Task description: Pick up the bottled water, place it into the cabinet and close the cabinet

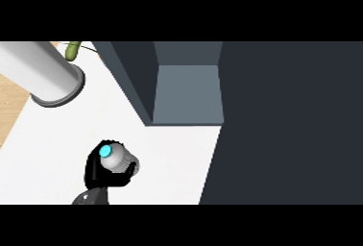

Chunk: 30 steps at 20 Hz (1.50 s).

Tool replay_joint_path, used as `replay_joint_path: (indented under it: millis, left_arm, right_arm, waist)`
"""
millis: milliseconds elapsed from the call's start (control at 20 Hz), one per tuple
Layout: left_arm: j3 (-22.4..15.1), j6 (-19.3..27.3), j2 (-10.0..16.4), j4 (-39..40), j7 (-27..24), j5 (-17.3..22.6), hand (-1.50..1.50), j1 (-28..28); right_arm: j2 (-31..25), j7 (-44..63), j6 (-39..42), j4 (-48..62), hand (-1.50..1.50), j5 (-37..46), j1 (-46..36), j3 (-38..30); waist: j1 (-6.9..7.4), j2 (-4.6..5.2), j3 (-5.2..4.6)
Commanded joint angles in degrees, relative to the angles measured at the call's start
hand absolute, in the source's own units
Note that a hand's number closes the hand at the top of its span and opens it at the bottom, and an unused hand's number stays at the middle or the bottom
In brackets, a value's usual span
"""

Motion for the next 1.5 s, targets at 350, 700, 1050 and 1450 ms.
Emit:
replay_joint_path:
  millis: [350,700,1050,1450]
  left_arm:
    - [-14.5,3.8,-0.8,-28.5,16.8,7.7,1.50,12.5]
    - [-23.2,15.7,-0.8,-45.4,25.9,8.3,1.50,16.0]
    - [-28.3,23.8,-0.8,-48.5,28.9,6.3,1.50,9.6]
    - [-29.5,31.3,-0.8,-46.7,35.9,6.7,1.50,-1.0]
  right_arm:
    - [-2.2,2.4,1.5,-6.1,-1.50,0.4,1.2,-1.9]
    - [0.8,11.8,-0.6,-8.2,-1.50,4.3,-4.6,-0.1]
    - [0.0,2.5,1.0,-3.4,-1.50,-0.7,-1.1,-3.2]
    - [-3.7,2.7,0.6,-9.6,-1.50,1.4,3.7,0.5]
  waist:
    - [0.20,0.05,0.04]
    - [0.35,0.01,-0.06]
    - [-0.14,0.26,0.00]
    - [-0.80,0.20,-0.01]
